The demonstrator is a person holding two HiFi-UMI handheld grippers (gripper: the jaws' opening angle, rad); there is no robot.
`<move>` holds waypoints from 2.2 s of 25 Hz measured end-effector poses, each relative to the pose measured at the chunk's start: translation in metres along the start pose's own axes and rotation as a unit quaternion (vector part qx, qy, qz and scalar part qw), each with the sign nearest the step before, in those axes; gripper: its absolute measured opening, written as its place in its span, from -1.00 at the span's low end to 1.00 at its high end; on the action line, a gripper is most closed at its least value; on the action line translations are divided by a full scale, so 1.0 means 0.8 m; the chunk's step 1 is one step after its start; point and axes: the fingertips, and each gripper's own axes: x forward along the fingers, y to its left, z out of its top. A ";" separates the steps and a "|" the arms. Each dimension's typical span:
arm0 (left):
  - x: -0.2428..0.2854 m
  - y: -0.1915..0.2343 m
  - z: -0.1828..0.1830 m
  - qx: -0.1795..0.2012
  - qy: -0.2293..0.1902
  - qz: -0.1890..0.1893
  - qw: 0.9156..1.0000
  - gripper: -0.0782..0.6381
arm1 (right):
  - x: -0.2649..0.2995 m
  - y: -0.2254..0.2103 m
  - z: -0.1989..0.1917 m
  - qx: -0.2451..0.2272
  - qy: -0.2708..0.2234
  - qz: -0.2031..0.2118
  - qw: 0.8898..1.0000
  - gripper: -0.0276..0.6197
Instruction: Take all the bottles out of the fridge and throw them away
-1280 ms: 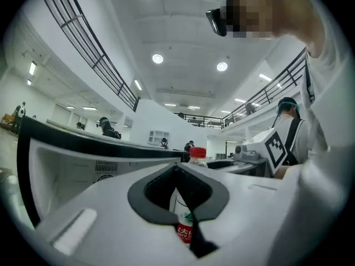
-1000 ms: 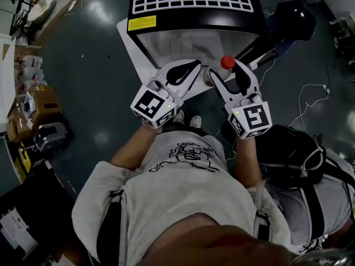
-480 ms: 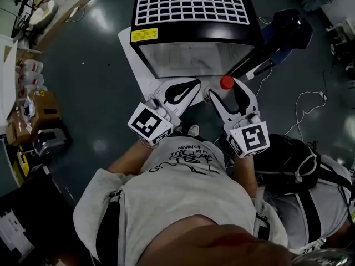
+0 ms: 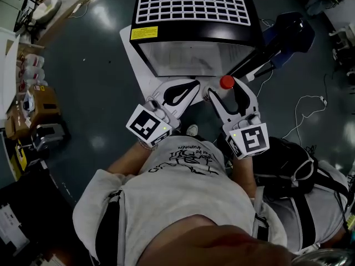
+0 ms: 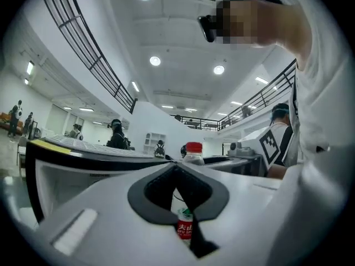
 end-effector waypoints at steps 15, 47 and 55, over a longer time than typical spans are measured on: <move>-0.030 -0.001 0.005 0.010 -0.018 0.071 0.997 -0.76 | 0.009 0.029 0.009 -0.018 -0.008 0.076 0.997 -0.09; -0.261 0.108 0.025 0.016 -0.036 0.216 0.976 -0.76 | 0.152 0.241 0.030 -0.035 -0.014 0.214 0.976 -0.09; -0.340 0.126 0.028 0.016 -0.043 0.264 0.963 -0.76 | 0.182 0.313 0.036 -0.043 -0.016 0.257 0.965 -0.09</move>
